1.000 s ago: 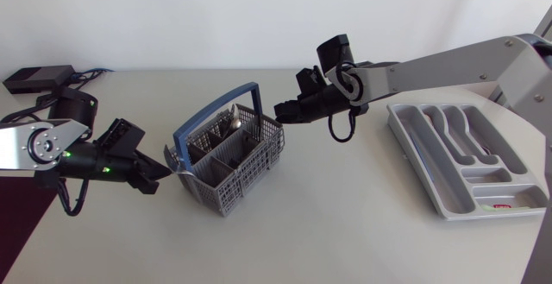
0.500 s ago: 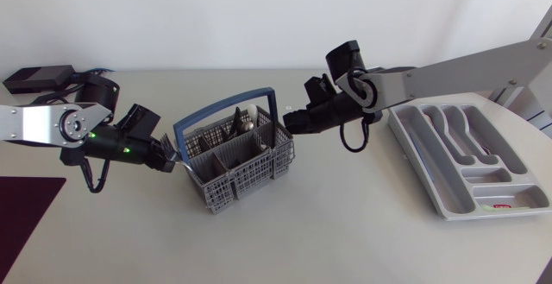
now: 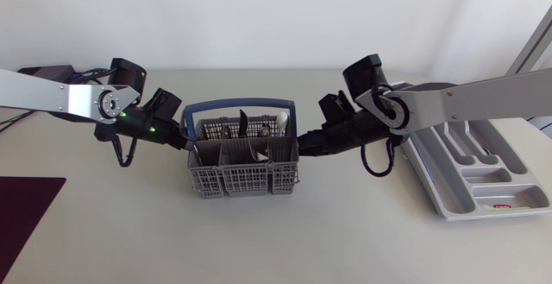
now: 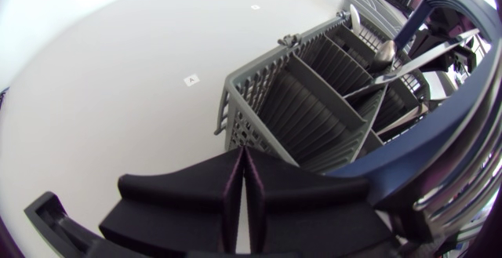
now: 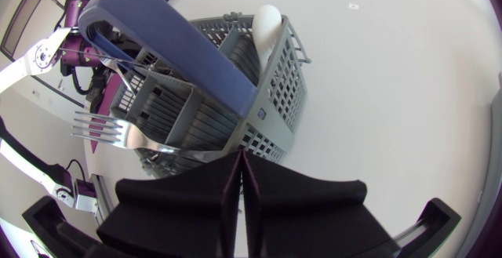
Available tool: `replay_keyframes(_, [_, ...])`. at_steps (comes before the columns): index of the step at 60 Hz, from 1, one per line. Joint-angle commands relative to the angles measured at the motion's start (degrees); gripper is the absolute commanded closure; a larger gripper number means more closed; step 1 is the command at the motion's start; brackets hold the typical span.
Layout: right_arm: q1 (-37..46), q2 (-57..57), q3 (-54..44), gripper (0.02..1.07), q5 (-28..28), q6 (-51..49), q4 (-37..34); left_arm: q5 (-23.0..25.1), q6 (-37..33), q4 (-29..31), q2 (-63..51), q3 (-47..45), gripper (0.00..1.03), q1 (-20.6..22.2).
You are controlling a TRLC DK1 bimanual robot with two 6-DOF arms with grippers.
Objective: Sort the cutlery from the basket into the organizer compartments.
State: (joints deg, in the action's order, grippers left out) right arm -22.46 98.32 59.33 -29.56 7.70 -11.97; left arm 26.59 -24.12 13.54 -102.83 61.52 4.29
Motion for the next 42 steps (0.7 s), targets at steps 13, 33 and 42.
replay_keyframes(13, [-2.68, -4.81, -4.84, 1.02, 1.17, -0.32, 0.54, 2.15, 0.92, -1.15, -5.19, 3.26, 1.0, -0.34])
replay_keyframes(33, [-2.24, -11.14, -7.91, 0.85, 12.42, -2.69, 0.72, 3.65, 0.56, 1.49, 2.98, -0.87, 0.94, -8.43])
replay_keyframes(42, [-1.71, -14.12, -9.32, 0.7, 13.39, -4.1, 0.63, 3.65, -0.49, 1.66, 11.77, -5.71, 0.88, -10.45])
